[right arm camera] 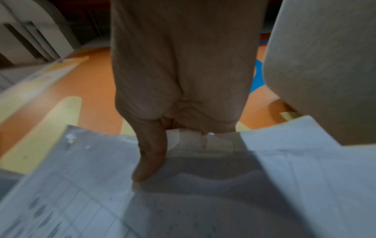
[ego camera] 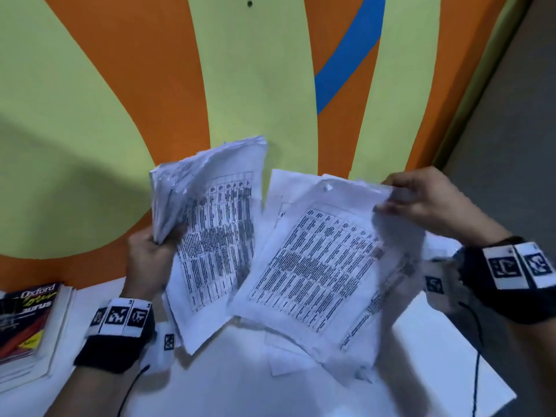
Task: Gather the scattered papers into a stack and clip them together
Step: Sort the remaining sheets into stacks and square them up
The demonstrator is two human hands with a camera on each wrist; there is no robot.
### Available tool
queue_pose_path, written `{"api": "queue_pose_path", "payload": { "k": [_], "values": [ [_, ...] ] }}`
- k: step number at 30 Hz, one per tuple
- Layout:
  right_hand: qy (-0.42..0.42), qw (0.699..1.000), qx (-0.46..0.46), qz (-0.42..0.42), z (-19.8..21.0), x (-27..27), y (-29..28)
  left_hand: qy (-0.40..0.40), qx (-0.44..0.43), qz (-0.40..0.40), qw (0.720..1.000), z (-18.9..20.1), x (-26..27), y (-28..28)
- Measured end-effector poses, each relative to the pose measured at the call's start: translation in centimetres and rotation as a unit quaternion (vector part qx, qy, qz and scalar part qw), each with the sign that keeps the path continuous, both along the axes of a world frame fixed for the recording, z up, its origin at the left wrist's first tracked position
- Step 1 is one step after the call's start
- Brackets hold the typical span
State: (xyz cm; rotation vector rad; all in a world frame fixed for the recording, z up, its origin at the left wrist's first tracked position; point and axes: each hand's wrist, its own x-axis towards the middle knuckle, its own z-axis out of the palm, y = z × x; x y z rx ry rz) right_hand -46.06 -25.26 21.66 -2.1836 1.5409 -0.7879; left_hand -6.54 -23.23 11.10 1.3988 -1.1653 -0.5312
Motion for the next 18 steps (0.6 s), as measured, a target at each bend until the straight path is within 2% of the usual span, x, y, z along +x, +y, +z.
{"api": "queue_pose_path", "payload": {
  "k": [3,5,10,14,18],
  "values": [
    [-0.01,0.998,-0.013,0.068,2.1,4.1,-2.7,-0.01,0.01,-0.038,0.999,1.0,-0.9,0.0],
    [0.001,0.995,-0.038,0.095,2.4,7.0,-4.5,-0.02,0.048,-0.073,0.996,1.1,-1.2,0.1],
    [0.049,0.993,-0.032,0.1,1.6,12.3,-6.9,0.01,0.087,-0.155,0.984,-0.1,-1.1,0.8],
    [0.049,0.996,-0.031,0.072,1.3,13.5,-7.5,0.064,0.114,-0.174,0.976,-0.6,-1.0,1.3],
    [0.047,0.998,-0.033,0.033,0.9,13.6,-7.6,0.185,0.085,-0.21,0.956,-1.4,-0.8,2.1]
  ]
}}
